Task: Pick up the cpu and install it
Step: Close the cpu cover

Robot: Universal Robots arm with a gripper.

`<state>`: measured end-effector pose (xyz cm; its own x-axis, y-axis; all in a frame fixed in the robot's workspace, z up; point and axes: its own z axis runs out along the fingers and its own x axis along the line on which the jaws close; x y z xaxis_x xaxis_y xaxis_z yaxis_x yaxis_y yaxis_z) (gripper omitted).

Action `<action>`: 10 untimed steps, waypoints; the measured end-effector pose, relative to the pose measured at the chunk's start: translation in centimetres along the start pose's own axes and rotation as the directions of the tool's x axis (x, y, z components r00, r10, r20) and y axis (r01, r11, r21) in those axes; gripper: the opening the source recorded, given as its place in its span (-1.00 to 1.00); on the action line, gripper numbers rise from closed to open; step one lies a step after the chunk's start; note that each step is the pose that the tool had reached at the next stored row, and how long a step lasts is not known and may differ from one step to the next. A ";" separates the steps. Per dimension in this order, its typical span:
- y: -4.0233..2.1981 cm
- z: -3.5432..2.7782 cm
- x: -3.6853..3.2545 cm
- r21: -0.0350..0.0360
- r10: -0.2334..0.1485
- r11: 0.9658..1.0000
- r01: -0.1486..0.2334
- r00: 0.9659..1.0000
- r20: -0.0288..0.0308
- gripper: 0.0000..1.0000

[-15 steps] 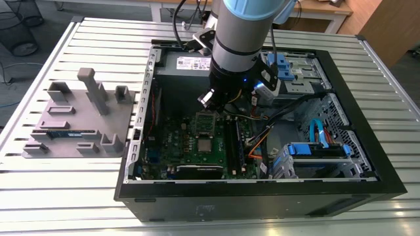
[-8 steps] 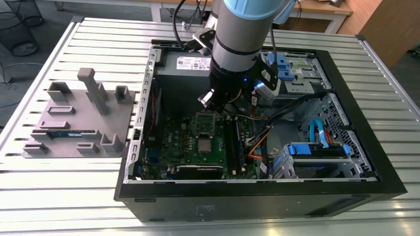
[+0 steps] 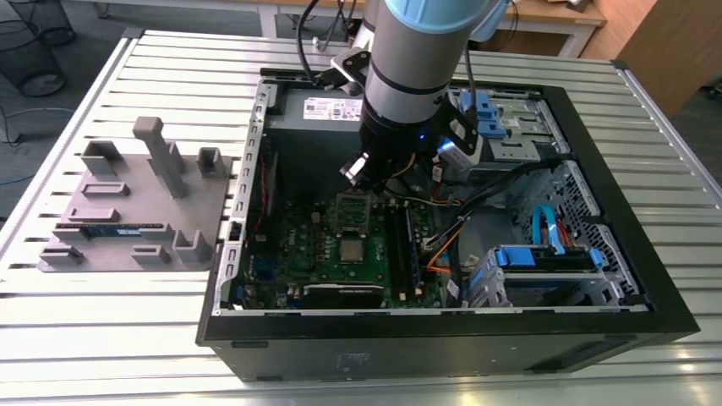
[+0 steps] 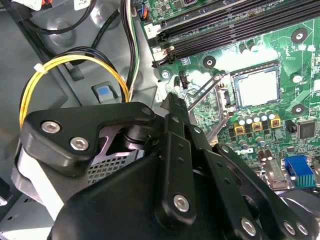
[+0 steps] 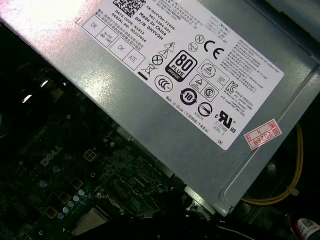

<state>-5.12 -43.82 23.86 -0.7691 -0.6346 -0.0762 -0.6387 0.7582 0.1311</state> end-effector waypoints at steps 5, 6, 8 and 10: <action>0.00 -0.08 0.00 0.000 -0.004 1.000 0.004 1.000 -0.001 -0.79; 0.01 -0.08 0.00 0.000 -0.004 1.000 0.004 1.000 -0.001 -0.79; 0.00 -0.10 0.00 0.000 -0.006 1.000 0.006 1.000 -0.001 -0.79; -0.02 -0.13 0.02 0.000 -0.008 1.000 0.008 1.000 -0.001 -0.79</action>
<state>-5.12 -43.86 23.98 -0.7638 -0.6409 -0.0759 -0.6449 0.7530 0.1309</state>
